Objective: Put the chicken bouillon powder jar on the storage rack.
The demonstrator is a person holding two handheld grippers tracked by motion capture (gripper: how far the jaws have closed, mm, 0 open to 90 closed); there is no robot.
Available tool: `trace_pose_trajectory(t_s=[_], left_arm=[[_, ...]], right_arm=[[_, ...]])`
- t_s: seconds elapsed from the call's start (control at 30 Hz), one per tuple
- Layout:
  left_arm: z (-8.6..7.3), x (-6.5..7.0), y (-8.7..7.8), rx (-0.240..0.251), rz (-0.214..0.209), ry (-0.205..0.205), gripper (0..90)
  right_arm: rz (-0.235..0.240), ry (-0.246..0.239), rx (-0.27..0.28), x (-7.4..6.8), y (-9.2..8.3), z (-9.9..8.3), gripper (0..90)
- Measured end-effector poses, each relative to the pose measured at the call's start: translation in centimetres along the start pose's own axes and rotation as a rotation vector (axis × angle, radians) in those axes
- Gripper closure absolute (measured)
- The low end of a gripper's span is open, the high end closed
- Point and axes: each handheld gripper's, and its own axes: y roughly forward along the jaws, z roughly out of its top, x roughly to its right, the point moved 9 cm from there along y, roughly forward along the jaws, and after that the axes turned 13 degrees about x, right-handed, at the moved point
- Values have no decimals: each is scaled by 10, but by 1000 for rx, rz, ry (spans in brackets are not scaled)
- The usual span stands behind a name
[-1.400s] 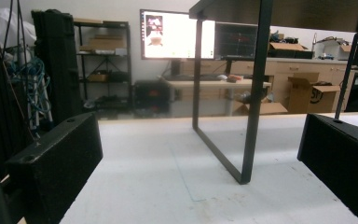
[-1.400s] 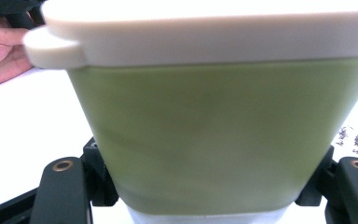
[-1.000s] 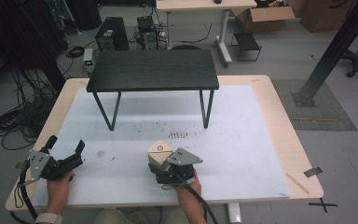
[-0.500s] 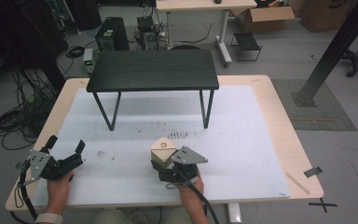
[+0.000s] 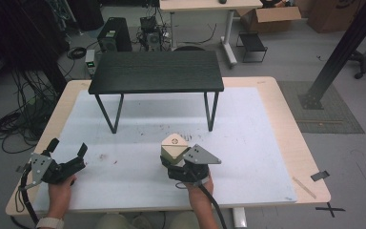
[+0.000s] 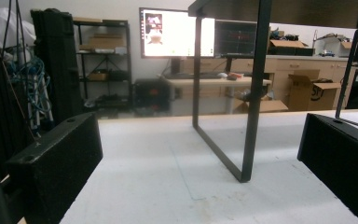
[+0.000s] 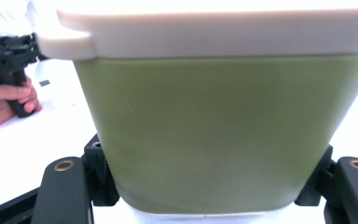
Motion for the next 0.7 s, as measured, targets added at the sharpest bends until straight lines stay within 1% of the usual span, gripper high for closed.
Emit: trace_pose_trajectory(t_s=[0.23, 0.37, 0.47, 0.5, 0.7], left_arm=[[0, 0, 0, -1, -1, 2, 2], [0, 1, 0, -3, -1, 5, 2], [0, 1, 0, -4, -2, 5, 2], [0, 1, 0, -4, -2, 5, 2], [-1, 1, 0, -6, -2, 7, 2]], right_arm=[[-41, -12, 44, 10, -5, 16, 292], [-87, -25, 62, 16, -8, 24, 292], [-122, -18, 86, 23, -11, 31, 292], [-122, -18, 86, 23, -11, 31, 292], [-167, -22, 108, 32, -18, 41, 292]])
